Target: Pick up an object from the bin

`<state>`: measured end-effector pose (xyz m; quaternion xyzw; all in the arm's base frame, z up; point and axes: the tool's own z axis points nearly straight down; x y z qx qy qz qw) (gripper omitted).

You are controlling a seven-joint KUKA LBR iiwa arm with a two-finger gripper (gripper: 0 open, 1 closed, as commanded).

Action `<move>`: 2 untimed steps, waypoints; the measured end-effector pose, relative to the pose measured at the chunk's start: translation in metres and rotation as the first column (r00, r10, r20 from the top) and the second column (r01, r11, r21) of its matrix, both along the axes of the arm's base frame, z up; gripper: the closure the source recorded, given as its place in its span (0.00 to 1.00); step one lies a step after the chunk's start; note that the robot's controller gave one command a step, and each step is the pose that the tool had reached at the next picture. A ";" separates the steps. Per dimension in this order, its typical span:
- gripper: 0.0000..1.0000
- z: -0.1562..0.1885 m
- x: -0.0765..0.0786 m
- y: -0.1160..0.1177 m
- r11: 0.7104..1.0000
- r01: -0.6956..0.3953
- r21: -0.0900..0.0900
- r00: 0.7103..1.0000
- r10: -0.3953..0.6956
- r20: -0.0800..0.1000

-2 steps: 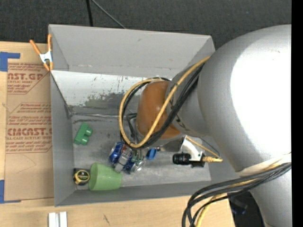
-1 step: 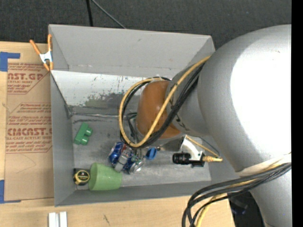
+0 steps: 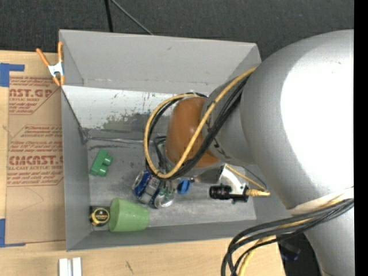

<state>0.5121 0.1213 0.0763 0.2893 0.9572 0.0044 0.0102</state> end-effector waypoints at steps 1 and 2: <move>1.00 0.013 0.001 0.002 1.000 -0.001 0.001 1.000 0.001 -0.020; 1.00 0.098 0.003 0.002 1.000 -0.003 0.000 1.000 0.003 -0.014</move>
Offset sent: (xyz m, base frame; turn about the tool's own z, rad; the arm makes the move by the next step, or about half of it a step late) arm -0.0001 0.0000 0.0116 -0.0001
